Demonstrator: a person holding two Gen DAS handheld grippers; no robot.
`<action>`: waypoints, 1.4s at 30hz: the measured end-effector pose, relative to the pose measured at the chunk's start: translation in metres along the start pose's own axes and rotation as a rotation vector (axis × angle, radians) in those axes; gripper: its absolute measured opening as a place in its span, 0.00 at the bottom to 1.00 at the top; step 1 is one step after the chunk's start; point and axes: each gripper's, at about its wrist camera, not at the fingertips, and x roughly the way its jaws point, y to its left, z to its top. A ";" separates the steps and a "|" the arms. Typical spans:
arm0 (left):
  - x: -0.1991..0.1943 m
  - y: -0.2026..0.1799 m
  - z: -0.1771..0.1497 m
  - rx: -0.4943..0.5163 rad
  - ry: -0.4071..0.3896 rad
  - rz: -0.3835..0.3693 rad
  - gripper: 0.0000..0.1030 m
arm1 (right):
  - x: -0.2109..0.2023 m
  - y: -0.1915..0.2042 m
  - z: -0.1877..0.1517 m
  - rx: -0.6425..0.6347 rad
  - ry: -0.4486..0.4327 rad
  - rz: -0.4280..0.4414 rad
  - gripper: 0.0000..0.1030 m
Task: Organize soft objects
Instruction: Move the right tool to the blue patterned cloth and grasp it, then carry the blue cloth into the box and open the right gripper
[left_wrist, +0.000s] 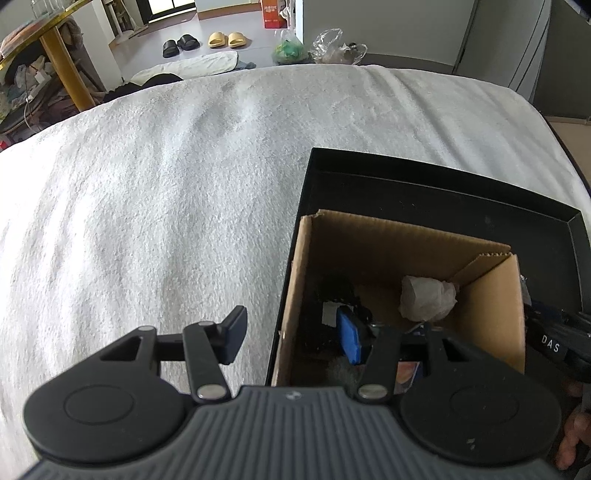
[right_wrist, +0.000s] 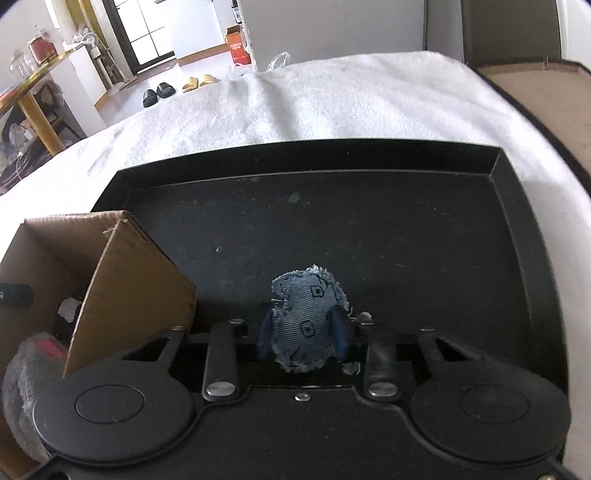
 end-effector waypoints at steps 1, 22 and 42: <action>-0.002 0.000 -0.001 0.000 -0.002 -0.003 0.50 | -0.002 -0.001 0.000 -0.001 -0.003 -0.001 0.28; -0.042 0.032 -0.029 -0.068 -0.048 -0.051 0.50 | -0.086 0.037 0.019 -0.049 -0.132 0.074 0.13; -0.033 0.053 -0.051 -0.104 -0.017 -0.172 0.39 | -0.099 0.105 0.030 -0.109 -0.148 0.163 0.14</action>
